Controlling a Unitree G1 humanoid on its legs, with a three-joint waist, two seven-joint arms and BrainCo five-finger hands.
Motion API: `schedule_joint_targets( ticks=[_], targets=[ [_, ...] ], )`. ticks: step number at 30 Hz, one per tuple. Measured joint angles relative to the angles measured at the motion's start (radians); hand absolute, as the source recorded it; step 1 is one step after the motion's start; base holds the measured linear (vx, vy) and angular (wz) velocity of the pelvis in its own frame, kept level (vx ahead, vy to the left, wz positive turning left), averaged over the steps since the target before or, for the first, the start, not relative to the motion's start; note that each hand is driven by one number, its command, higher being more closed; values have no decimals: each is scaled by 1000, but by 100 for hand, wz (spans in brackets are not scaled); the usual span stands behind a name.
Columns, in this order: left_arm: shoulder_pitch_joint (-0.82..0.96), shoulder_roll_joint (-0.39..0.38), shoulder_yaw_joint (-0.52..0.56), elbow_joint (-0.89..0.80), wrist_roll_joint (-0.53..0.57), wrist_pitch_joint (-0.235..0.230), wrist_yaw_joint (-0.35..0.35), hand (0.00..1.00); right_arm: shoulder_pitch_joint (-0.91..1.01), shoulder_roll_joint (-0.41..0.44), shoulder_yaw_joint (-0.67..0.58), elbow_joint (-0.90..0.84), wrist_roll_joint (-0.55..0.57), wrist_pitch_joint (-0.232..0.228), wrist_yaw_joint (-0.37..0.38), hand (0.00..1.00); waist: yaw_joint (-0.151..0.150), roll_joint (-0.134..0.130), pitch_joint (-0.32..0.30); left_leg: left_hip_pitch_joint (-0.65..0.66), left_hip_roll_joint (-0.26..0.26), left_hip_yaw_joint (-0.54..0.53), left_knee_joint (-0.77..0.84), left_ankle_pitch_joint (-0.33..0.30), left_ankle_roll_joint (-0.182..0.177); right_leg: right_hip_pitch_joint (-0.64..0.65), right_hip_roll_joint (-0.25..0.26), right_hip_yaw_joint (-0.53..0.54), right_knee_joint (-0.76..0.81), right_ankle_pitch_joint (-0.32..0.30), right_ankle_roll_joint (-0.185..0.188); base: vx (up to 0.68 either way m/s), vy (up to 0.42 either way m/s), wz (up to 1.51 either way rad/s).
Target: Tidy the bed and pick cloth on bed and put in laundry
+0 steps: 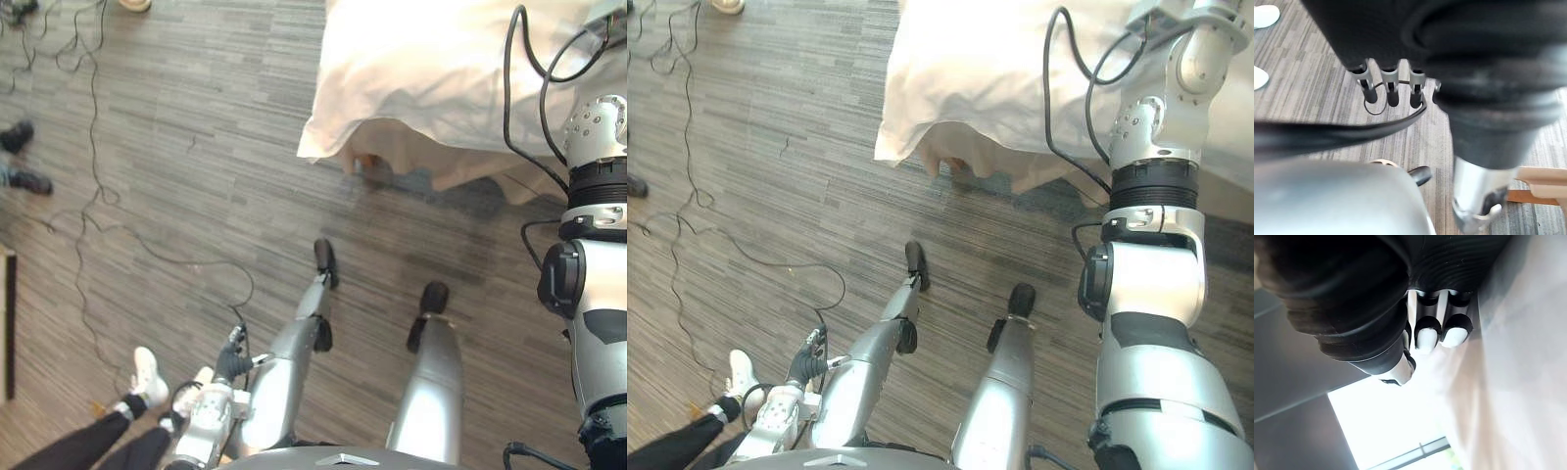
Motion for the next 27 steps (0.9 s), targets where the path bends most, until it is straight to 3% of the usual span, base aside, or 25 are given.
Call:
schedule_joint_targets(
  ticks=[2,4,5,8,10,12,13,15,17,19,21,24,27],
  targets=[
    [-7,-3,1,-8,1,-3,-1,0,108,32,-63,-116,11,-16,11,100,-9,-16,2,0,-3,4,0,-2,-3,0,-6,-3,-1,-3,-1,78,-30,12],
    [-34,-24,50,18,2,11,-3,0,271,136,-159,-219,13,-34,29,100,-22,-58,-2,20,2,16,1,-13,-14,26,2,0,-23,-1,-1,62,-37,-10],
    [-39,-29,63,23,2,15,-3,0,297,151,-168,-232,14,-38,33,100,-24,-65,-2,28,3,19,1,-16,-11,33,4,2,-27,0,0,54,-44,-32],
    [-93,-53,176,68,-2,47,-2,0,567,340,-221,-323,26,-45,72,100,-49,-157,-10,121,35,86,1,-57,1,121,59,51,-116,33,1,64,-57,-75],
    [-108,-55,220,86,-20,51,-1,0,729,453,-258,-301,26,-7,74,100,-64,-217,-40,179,65,155,2,-96,-3,176,106,106,-205,74,-4,78,-12,-112],
    [-127,-57,244,94,-29,57,0,0,860,506,-306,-194,40,55,55,100,-80,-252,-57,204,96,190,40,-139,-9,219,142,156,-281,118,-7,133,-4,-116],
    [-142,-57,249,93,-42,60,0,0,949,532,-330,-147,44,86,45,0,-81,-268,-58,192,122,205,136,-196,-18,241,159,185,-315,139,-11,124,-48,-108],
    [-138,-63,273,93,-60,62,1,0,1084,567,-348,-129,42,119,37,0,-84,-278,-67,186,177,134,294,-305,-41,279,197,243,-346,158,-14,114,-94,-121],
    [-133,-67,279,105,-61,73,1,0,1178,578,-343,-128,39,128,38,0,-99,-276,-80,233,210,98,354,-383,-77,324,227,294,-360,163,-10,111,-24,-120],
    [-135,-72,278,127,-57,78,-3,0,1280,585,-341,-93,-40,144,40,0,-117,-279,-120,306,208,94,328,-395,-85,374,229,284,-370,163,-8,145,22,-55],
    [-117,-71,278,184,-32,98,-17,0,1383,604,-292,-49,-158,181,51,0,-131,-288,-205,426,193,106,253,-397,-91,464,223,273,-408,163,-8,182,43,-30],
    [-89,-67,266,230,9,102,-19,0,1436,647,-234,31,-264,192,69,0,-140,-300,-287,500,163,117,183,-378,-87,527,208,278,-457,168,1,84,42,-4],
    [-82,-38,213,262,64,111,-20,0,1433,704,-179,115,-360,215,81,0,-148,-306,-305,554,148,142,160,-374,-85,559,196,267,-483,191,8,5,62,-20]
  ],
)
